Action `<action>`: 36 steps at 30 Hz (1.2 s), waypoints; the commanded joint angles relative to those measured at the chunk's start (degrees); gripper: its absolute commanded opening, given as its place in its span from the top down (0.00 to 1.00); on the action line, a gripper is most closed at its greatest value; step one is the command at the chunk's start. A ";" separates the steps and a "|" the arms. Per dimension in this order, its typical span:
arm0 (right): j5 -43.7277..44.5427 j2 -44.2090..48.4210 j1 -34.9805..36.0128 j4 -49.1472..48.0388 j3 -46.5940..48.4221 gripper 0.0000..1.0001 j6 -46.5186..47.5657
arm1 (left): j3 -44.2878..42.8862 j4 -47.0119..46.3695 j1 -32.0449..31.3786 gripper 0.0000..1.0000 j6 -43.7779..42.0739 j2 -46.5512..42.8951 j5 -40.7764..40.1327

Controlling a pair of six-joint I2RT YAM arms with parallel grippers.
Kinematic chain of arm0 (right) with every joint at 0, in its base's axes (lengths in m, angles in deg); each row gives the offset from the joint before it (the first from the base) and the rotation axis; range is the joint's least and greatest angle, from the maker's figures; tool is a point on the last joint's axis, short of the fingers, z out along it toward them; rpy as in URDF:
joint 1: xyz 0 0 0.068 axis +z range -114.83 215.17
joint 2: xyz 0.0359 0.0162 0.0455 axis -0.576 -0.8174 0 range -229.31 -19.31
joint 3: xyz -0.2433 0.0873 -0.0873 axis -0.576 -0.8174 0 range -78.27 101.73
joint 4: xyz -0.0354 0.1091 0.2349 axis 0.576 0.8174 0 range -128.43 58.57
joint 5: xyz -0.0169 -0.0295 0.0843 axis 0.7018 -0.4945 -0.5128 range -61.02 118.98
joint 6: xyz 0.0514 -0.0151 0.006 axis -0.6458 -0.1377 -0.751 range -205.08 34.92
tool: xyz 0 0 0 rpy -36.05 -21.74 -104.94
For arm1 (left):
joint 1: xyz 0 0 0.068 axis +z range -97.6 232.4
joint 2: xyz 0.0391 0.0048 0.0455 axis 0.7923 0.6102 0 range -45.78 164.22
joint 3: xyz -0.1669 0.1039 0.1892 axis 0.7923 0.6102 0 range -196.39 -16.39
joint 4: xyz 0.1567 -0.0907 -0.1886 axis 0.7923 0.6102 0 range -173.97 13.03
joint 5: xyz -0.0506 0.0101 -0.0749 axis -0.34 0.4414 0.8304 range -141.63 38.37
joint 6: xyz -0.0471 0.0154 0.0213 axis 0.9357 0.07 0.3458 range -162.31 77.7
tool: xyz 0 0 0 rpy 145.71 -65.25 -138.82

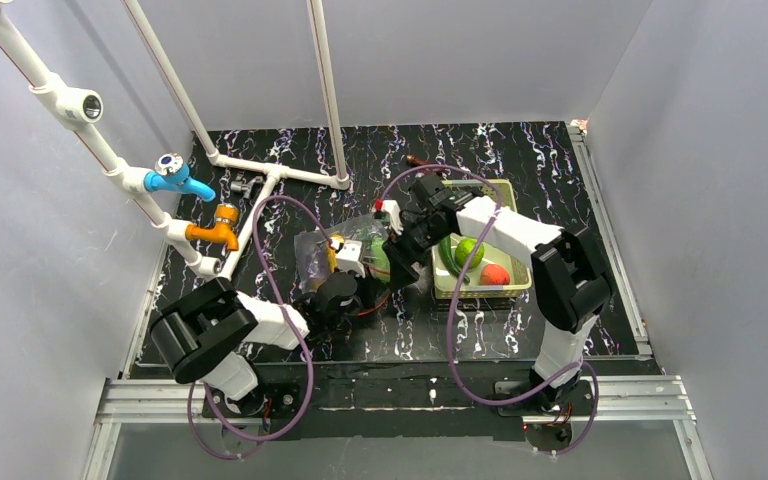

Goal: Open the zip-top bag and remove the fake food
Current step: Move the zipper food storage bag to the center of the board.

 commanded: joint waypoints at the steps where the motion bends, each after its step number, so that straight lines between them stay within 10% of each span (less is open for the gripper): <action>1: -5.58 6.72 -3.61 1.68 1.86 0.16 1.45 | 0.36 0.27 0.68 0.98 -2.57 -1.87 0.84; 12: -8.06 12.05 -7.30 1.45 -0.12 0.16 2.01 | -1.25 15.46 0.63 0.98 -1.75 -12.56 5.89; 17: -8.06 13.01 -8.13 0.75 0.19 0.16 2.01 | -1.65 18.13 0.61 0.38 4.71 -14.06 1.80; 21: -8.06 14.42 -9.76 -0.05 -0.32 0.16 2.01 | -3.59 15.98 0.70 0.09 8.60 -10.41 0.71; 24: -8.06 15.49 -11.22 -1.29 -1.15 0.16 2.01 | -7.20 18.14 0.66 0.11 9.04 -6.62 1.51; 28: -8.06 15.99 -12.61 -1.85 -1.72 0.16 2.01 | -10.57 24.97 0.68 0.58 10.00 -4.57 -2.27; 34: -8.06 15.89 -12.77 -2.00 -1.96 0.16 2.01 | -11.82 33.22 0.52 0.55 3.56 -11.10 -0.84; 35: 15.84 15.84 -12.77 -1.99 -1.96 0.16 2.01 | -11.74 34.50 0.53 0.50 2.66 -12.57 -0.44; 36: -10.08 15.85 -12.77 -1.95 -1.96 0.16 2.01 | -11.61 35.47 0.53 0.45 1.40 -14.02 0.20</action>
